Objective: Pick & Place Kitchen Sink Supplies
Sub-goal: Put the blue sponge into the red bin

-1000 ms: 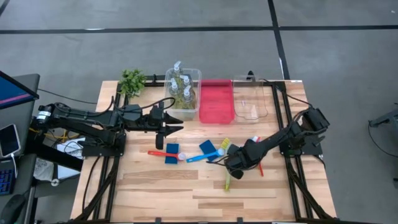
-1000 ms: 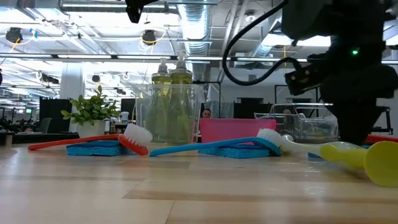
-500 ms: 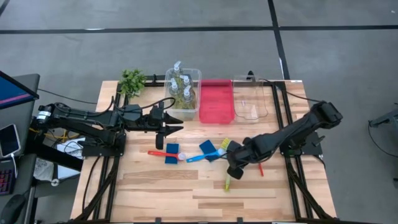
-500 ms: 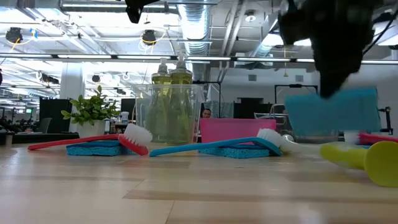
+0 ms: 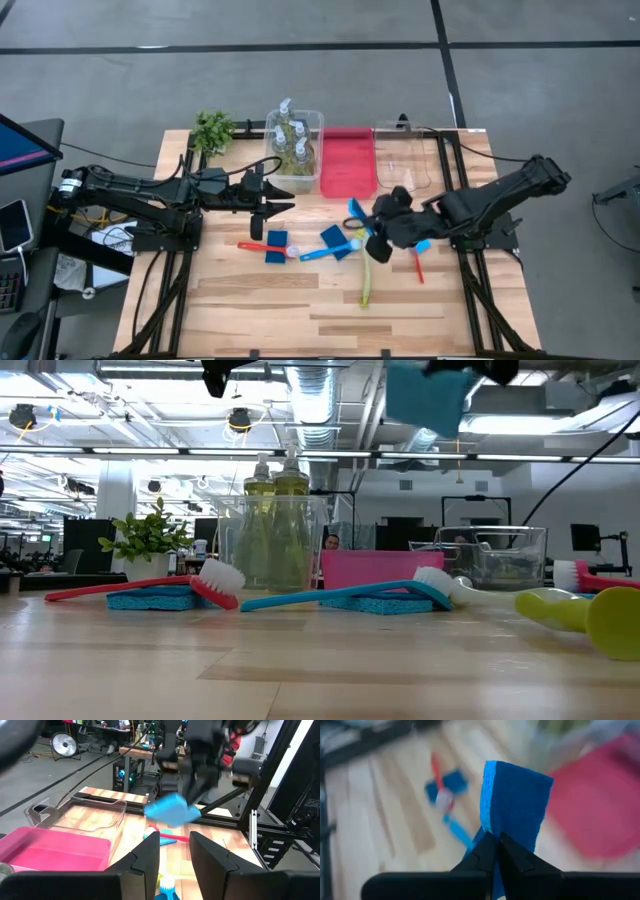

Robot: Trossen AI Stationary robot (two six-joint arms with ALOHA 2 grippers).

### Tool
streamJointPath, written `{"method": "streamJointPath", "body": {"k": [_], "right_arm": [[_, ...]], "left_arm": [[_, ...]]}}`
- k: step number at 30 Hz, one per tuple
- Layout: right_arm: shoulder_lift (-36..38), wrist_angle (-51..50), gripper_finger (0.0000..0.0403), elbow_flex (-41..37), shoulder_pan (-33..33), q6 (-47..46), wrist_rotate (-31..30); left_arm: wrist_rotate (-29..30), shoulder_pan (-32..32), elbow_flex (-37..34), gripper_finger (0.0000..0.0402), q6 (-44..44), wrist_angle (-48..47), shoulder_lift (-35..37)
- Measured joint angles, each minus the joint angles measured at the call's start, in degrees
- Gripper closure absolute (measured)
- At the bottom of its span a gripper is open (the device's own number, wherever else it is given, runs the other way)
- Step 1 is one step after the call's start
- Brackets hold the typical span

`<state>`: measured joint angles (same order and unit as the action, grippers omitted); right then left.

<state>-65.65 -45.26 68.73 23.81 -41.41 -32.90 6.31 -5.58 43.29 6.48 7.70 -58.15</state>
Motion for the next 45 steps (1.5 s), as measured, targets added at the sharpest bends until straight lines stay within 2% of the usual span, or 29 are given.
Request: {"method": "streamJointPath", "body": {"k": [4,17,25,30,38,45], "right_arm": [[1.7,2.53,0.0398,1.06,0.0,3.75,-4.77],[1.14,3.35,0.0399,1.09,-1.88,8.27,-4.52],[1.14,3.96,0.0395,1.09,-5.66,13.02,-4.47],[1.1,4.34,0.0396,1.09,-9.86,16.55,-4.54],[0.15,7.47,0.0388,1.09,-20.33,21.96,-4.66],[-4.95,10.6,0.0384,1.09,-29.2,24.02,-4.6]], "left_arm": [[0.0,-0.01,0.0,0.0294,0.0,-0.01,0.0],[0.02,-0.02,0.0,0.0294,0.0,0.0,0.0],[0.0,-0.02,0.0,0.0294,1.53,0.0,0.0],[0.01,0.0,0.0,0.0294,3.03,0.0,0.0],[0.0,-0.15,0.0,0.0294,5.77,0.02,0.0],[0.02,-0.15,0.0,0.0294,7.89,0.04,0.0]]}}
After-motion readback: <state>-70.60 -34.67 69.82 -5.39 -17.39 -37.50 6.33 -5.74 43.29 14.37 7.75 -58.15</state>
